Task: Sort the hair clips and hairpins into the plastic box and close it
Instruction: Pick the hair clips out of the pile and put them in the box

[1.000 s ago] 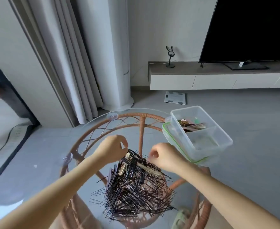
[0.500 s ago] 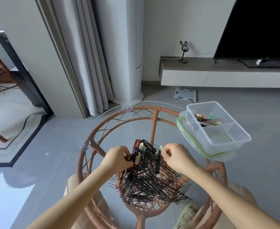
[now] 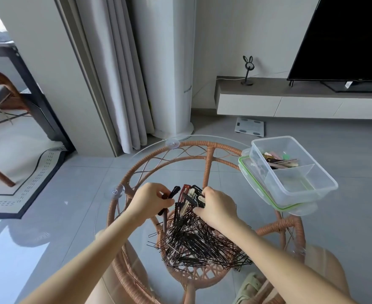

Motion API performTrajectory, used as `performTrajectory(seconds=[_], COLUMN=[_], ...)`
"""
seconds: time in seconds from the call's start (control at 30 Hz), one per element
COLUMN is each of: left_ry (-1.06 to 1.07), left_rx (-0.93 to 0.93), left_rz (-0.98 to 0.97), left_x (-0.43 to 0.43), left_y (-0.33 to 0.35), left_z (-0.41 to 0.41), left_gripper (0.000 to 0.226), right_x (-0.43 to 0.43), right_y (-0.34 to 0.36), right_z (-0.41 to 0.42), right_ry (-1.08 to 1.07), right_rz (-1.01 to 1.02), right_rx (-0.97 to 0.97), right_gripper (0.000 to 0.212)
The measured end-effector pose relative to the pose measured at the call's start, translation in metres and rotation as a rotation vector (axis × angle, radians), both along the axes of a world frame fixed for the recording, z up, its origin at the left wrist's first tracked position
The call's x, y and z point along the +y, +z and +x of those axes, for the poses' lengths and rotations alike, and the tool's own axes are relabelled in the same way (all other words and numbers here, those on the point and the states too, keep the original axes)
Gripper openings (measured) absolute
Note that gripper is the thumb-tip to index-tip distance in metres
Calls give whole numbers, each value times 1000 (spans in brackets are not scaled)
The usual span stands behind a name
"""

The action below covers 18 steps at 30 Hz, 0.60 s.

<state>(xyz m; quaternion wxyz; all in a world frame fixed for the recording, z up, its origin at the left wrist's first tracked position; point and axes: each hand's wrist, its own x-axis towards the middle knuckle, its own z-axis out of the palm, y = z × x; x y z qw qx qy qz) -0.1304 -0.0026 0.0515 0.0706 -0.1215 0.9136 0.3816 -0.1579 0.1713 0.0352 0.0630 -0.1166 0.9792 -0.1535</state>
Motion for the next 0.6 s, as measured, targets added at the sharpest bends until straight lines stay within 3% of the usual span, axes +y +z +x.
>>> performTrajectory(seconds=[0.1, 0.17, 0.3, 0.43, 0.6], left_ry=[31, 36, 27, 16, 31], left_rx=[20, 25, 31, 36, 39], left_rz=[70, 94, 148, 198, 281], left_x=[-1, 1, 10, 20, 33], left_y=[5, 9, 18, 27, 34], left_z=[-3, -7, -13, -22, -34], left_gripper=[16, 15, 13, 15, 6], right_x=[5, 12, 31, 45, 63], right_y=[3, 6, 14, 22, 33], right_z=[1, 0, -3, -7, -19], right_ry=[-35, -41, -39, -121, -290], right_rz=[-100, -149, -243, -500, -926], right_rx=[-75, -93, -115, -193, -500], right_gripper=[30, 13, 45, 51, 14])
